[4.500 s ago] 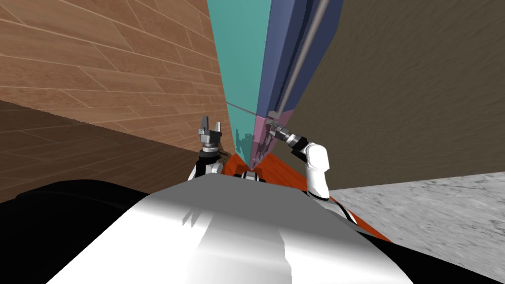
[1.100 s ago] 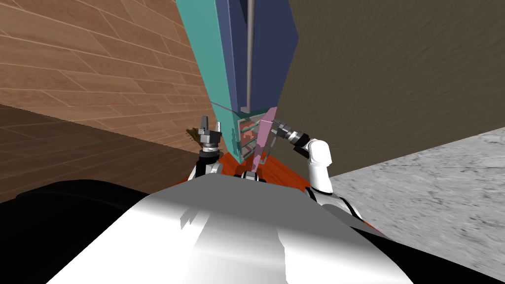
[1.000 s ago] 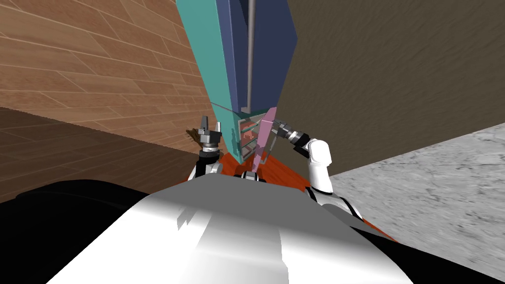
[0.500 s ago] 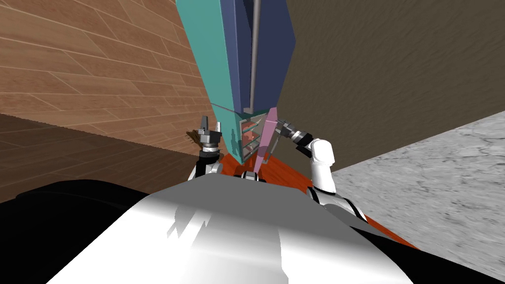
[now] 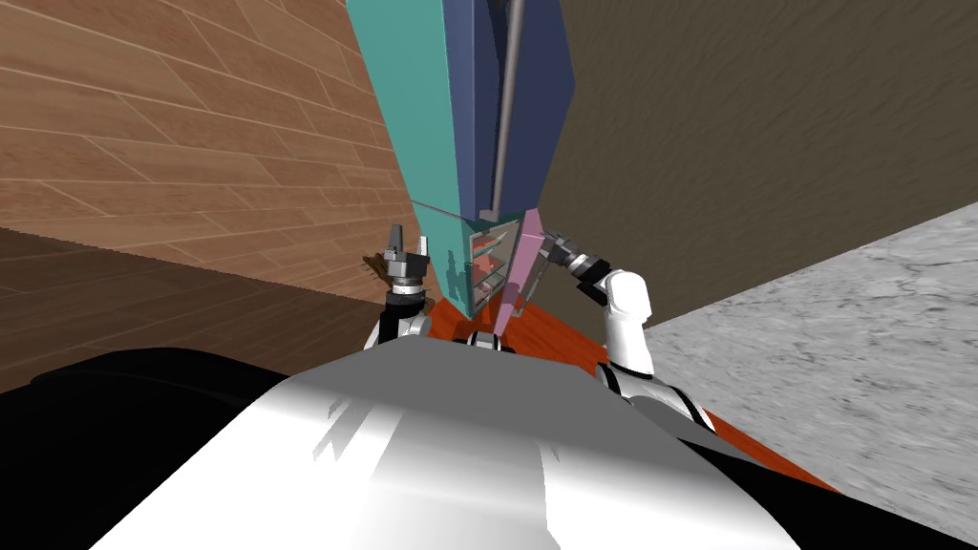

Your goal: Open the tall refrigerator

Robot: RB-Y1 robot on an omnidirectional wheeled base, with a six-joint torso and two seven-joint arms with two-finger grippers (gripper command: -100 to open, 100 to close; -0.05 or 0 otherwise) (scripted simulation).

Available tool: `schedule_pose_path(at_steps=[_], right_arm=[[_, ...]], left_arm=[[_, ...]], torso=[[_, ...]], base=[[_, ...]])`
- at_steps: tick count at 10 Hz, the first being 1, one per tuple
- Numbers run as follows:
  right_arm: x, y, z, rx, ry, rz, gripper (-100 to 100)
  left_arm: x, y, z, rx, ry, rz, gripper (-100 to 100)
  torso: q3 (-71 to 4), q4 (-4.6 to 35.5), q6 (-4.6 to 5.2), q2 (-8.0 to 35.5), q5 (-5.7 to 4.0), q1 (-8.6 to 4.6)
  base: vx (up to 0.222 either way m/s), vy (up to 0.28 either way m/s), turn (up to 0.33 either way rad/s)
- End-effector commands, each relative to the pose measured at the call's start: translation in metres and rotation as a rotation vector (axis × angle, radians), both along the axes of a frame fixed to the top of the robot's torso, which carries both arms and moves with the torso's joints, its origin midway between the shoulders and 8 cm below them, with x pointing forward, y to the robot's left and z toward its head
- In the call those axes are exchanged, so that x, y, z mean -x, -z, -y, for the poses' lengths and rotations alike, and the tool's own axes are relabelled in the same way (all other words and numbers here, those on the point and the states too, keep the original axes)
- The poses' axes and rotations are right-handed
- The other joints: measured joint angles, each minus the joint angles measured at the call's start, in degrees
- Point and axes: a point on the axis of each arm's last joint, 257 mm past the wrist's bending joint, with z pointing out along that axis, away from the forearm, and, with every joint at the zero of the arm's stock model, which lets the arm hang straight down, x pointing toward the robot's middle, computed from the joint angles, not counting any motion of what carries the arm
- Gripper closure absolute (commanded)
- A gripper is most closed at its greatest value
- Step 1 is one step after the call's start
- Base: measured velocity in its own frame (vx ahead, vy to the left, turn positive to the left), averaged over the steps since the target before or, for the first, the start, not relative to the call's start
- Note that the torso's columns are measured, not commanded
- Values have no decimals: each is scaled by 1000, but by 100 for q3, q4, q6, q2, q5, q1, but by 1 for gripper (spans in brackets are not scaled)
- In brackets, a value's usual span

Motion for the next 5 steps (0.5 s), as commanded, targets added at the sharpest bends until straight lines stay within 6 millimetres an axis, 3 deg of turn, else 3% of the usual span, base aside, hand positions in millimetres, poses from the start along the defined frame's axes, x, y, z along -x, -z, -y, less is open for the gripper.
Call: schedule_pose_path(at_steps=[1, 4, 5], right_arm=[[-14, -17, 25, -31, 71, 21, -100], [-31, -19, 66, -82, 164, 2, -100], [-31, -19, 66, -82, 164, 2, -100]], left_arm=[[0, 0, 0, 0, 0, 0, 0], [0, 0, 0, 0, 0, 0, 0], [0, 0, 0, 0, 0, 0, 0]], torso=[[5, 11, -8, 10, 5, -1], [13, 3, -23, 19, 13, 35], [12, 3, -35, 18, 18, 53]], base=[[-12, 93, -78], [-10, 181, -128], [-17, 161, -39]])
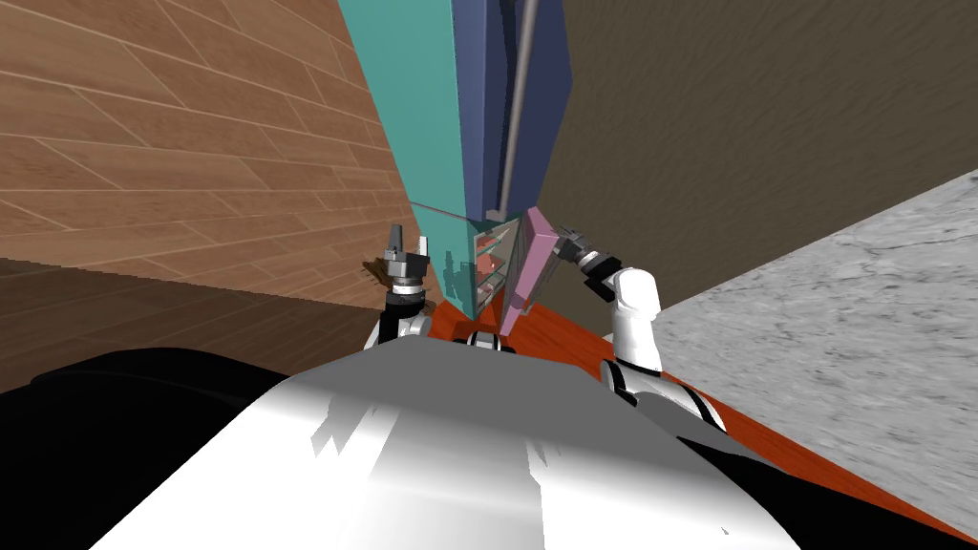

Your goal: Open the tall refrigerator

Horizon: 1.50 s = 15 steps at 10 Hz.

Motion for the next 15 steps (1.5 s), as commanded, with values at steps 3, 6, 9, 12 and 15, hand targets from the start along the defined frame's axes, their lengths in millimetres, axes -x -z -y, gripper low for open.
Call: schedule_pose_path(at_steps=[3, 6, 9, 12, 15], right_arm=[[-14, -9, 52, -68, 127, 9, -100], [-24, -10, 94, -123, 216, -2, -100], [-30, -10, 130, -172, 291, -8, -100], [-33, -12, 184, -237, 401, -7, -100], [-34, -12, 174, -226, 383, -9, 100]], left_arm=[[0, 0, 0, 0, 0, 0, 0], [0, 0, 0, 0, 0, 0, 0], [0, 0, 0, 0, 0, 0, 0], [0, 0, 0, 0, 0, 0, 0], [0, 0, 0, 0, 0, 0, 0]], torso=[[24, -10, 26, 29, -23, -45], [56, -9, 29, 76, -27, -41], [86, -3, 57, 118, -43, -73], [132, 32, 95, 189, -35, -69], [149, 46, 97, 212, -39, -97]], base=[[-1, 144, -88], [-24, 188, -107], [-21, 155, -79], [-36, 195, -117], [-8, 45, -7]])
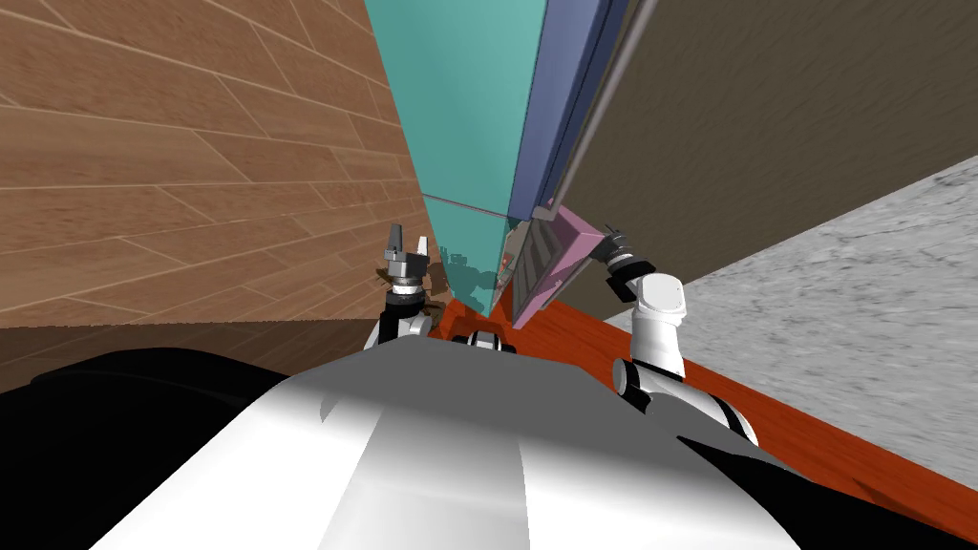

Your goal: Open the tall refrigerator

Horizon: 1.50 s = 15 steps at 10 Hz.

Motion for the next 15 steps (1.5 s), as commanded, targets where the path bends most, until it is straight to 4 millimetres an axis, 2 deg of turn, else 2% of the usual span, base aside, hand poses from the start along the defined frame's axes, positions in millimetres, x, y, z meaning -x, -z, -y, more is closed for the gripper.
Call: schedule_pose_path(at_steps=[1, 3, 8, 10, 11, 12, 13, 15], right_arm=[[0, 1, -9, 0, -23, -3, 100], [0, -1, -26, 1, -64, -3, 100], [3, -5, -67, 5, -169, -2, 100], [5, -7, -84, 7, -211, -1, 100], [6, -5, -78, 3, -194, -4, 100], [8, -6, -96, 3, -239, -2, 100], [8, -6, -96, 3, -239, -2, 100], [11, -5, -113, 3, -282, -4, 100]], left_arm=[[0, 0, 0, 0, 0, 0, 0], [0, 0, 0, -1, 0, 0, 0], [0, 0, 0, -1, 0, 0, 0], [0, 0, 0, -1, 0, 0, 0], [0, 0, 0, -1, 0, 0, 0], [0, 0, 0, 0, 0, 0, 0], [0, 0, 0, -1, 0, 0, 0], [0, 0, 0, -1, 0, 0, 0]], torso=[[-5, 0, 6, -7, 2, 4], [-18, 2, 1, -26, -7, -54], [-35, -12, -25, -50, 26, 66], [-30, -11, -36, -38, 30, 76], [-21, -9, -28, -29, 25, 64], [-11, -16, -5, -18, 22, 97], [-25, -3, -25, -36, 24, 43], [-33, -8, -27, -46, 24, 60]], base=[[-9, -130, 41], [42, -313, 92], [49, -365, 86], [22, -336, 99], [11, -165, 39], [76, -271, 85], [77, -328, 88], [88, -259, 78]])
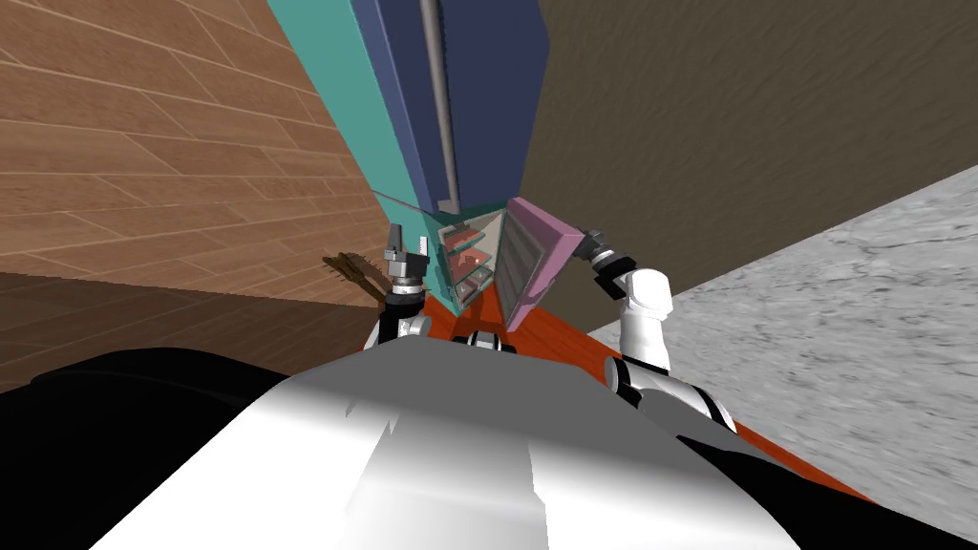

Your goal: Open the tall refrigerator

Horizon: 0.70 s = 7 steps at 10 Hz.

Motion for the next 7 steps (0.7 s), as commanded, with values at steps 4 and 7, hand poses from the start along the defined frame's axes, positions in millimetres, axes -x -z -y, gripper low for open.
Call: schedule_pose_path(at_steps=[4, 7], right_arm=[[10, -2, -48, 5, -122, 3, 100], [15, -2, -57, 2, -148, 4, 100]], left_arm=[[0, 0, 0, 0, 0, 0, 0], [0, 0, 0, 0, 0, 0, 0]], torso=[[10, -4, 0, 14, -5, -1], [17, -6, 14, 20, -9, 3]], base=[[81, -370, 107], [83, -234, 73]])
